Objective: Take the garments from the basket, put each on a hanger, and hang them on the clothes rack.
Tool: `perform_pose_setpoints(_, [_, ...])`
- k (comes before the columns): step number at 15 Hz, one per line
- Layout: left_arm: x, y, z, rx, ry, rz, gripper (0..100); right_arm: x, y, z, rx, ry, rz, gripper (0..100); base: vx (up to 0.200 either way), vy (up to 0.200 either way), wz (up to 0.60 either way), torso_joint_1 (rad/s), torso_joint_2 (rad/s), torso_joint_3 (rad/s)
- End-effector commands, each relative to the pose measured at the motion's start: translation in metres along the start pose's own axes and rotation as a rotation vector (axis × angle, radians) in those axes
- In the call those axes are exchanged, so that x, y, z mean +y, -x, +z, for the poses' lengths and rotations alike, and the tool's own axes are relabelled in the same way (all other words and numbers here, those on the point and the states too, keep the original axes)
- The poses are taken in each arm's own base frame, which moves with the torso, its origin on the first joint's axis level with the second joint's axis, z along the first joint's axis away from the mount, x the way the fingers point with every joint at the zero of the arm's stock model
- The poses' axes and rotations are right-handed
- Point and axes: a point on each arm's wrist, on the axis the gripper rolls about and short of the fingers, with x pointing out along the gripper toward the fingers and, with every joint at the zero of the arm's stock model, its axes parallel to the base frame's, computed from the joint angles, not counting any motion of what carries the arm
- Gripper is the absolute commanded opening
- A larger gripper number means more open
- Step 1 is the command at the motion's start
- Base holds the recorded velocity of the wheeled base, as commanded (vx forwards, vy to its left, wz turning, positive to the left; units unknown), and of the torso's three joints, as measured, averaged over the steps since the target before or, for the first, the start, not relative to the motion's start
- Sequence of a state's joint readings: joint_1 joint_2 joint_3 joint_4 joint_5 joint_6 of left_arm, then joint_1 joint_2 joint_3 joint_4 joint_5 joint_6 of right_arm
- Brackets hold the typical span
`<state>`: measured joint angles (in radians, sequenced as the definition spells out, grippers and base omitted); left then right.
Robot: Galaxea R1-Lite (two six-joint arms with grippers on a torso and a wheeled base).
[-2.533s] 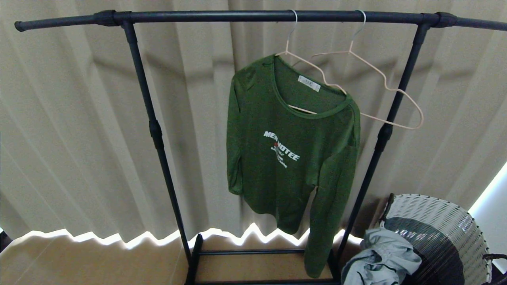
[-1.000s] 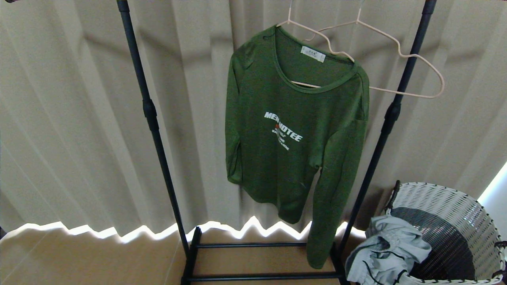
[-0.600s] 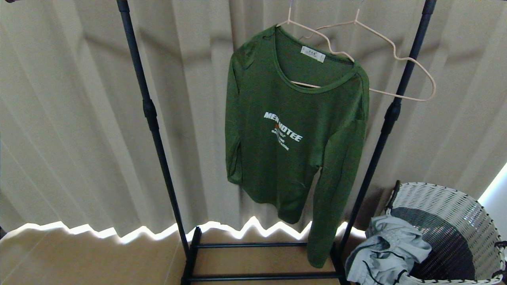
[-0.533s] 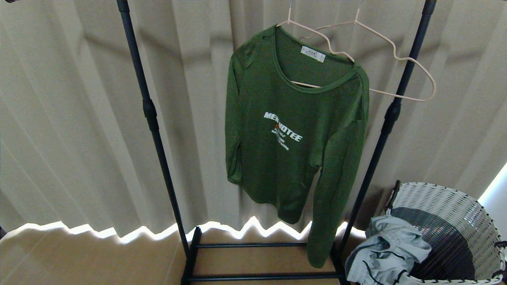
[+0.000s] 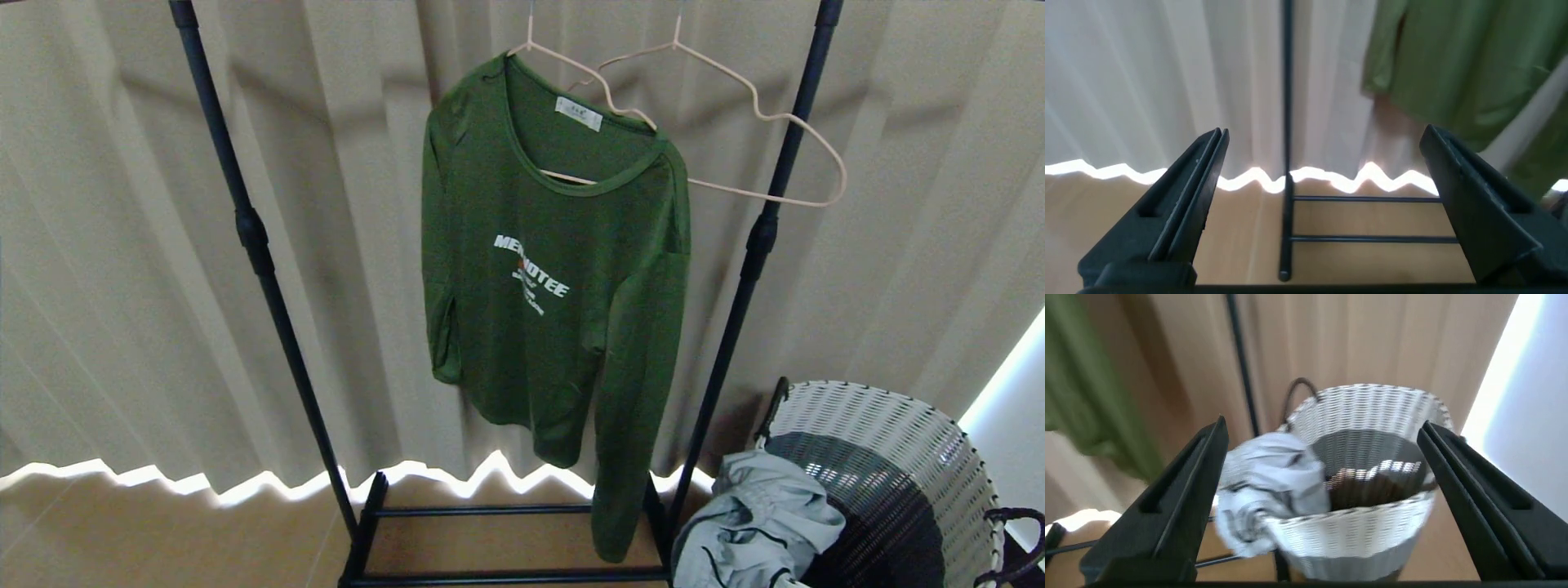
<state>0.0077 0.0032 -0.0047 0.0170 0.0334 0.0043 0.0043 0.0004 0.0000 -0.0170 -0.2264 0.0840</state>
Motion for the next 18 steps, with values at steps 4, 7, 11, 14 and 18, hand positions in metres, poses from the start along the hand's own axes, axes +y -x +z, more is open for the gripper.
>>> perform_pose_setpoints(4, [0.0,0.0,0.0,0.0,-0.003,0.0,100,0.0,0.0,0.0,0.0,-0.003,0.006,100,0.0,0.0,0.0,0.0,0.0,0.0])
perform_pose_setpoints(7, [0.0,0.0,0.0,0.001,-0.003,-0.001,100,0.0,0.0,0.0,0.0,0.0,0.007,100,0.133,0.0,0.0,0.0,0.0,0.0])
perform_pose_setpoints(11, [0.0,0.0,0.0,-0.002,0.007,-0.001,100,0.001,0.0,-0.001,0.01,0.012,0.04,100,0.2,0.0,0.0,0.004,0.0,0.004])
perform_pose_setpoints(14, [0.0,0.0,0.0,0.0,0.001,-0.003,100,0.001,0.0,-0.001,0.015,0.014,0.055,100,0.067,0.0,0.0,0.002,0.0,0.001])
perform_pose_setpoints(18, [0.0,0.0,0.0,0.0,0.0,-0.004,100,0.008,-0.006,0.045,0.232,0.074,0.245,100,0.0,0.0,0.0,0.0,0.0,0.0])
